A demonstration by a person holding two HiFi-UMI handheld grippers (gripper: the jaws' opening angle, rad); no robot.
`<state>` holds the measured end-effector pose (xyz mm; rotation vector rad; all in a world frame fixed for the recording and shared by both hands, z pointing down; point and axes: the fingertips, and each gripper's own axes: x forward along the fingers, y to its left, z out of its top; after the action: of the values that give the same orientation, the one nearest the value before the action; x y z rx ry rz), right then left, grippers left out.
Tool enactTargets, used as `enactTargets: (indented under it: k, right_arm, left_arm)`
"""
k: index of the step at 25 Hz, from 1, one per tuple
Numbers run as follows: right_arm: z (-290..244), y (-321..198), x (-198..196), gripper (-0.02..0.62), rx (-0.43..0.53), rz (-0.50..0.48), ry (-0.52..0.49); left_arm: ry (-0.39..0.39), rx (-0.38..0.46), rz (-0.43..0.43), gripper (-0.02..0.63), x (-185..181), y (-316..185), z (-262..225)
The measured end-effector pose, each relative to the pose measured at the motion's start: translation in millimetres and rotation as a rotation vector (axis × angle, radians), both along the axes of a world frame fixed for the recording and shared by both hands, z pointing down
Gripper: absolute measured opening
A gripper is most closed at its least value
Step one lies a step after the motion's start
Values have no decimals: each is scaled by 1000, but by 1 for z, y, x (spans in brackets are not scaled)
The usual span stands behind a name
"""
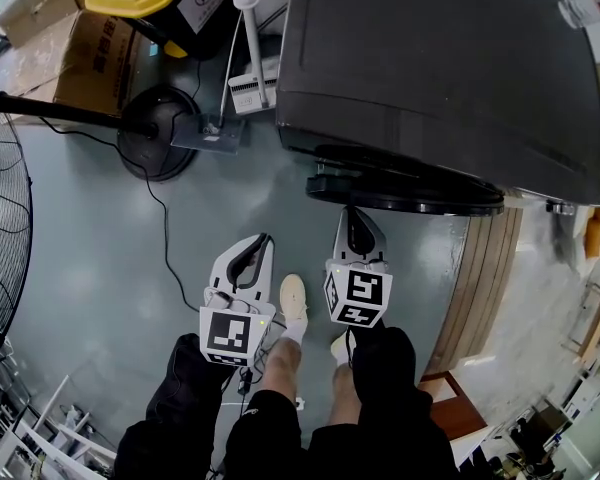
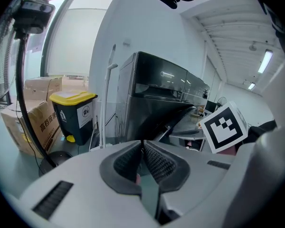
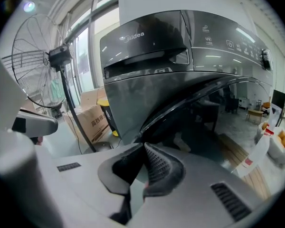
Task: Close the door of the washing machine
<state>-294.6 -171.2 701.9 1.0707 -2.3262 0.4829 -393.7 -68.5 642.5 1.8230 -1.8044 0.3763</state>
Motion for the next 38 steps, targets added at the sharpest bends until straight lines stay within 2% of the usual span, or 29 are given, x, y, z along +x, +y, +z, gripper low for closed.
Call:
enactTargets:
  k: [3, 13, 25, 32, 38]
  right_arm:
    - [-1, -3, -3, 14, 2, 2, 0]
    - [-2, -17, -9, 14, 35, 5, 17]
    - [-3, -19, -10, 14, 19, -6, 21]
    - [-22, -6, -1, 14, 26, -25, 14]
    - [-54, 7, 22, 14, 45, -18, -14]
  left_arm:
    - [6, 27, -15, 34, -4, -5, -3]
    - [1, 3, -2, 34, -4, -9, -3]
    - [-23, 9, 2, 35, -3, -3, -13]
    - [-39, 32, 4, 34, 5, 5, -34]
    - [-58, 62, 7, 35, 22, 18, -62]
